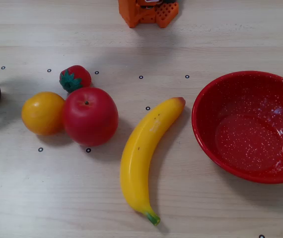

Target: Put the plum in the red bowl.

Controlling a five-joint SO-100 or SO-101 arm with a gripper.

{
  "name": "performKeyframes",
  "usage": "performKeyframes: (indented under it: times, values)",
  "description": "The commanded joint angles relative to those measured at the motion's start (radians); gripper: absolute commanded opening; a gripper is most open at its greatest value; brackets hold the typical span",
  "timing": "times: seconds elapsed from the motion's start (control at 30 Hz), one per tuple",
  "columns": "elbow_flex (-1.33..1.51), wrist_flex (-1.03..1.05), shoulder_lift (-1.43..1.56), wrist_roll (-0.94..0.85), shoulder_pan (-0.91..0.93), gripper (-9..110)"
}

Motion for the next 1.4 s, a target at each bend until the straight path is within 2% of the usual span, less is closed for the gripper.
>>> performKeyframes:
  times: [0.0, 1.07, 1.37]
  values:
    - [-0.044, -0.035, 0.055, 0.034, -0.017, 50]
    - [-0.032, -0.114, -0.011, 0.021, 0.041, 50]
    - [-0.032, -0.117, -0.011, 0.025, 0.058, 40]
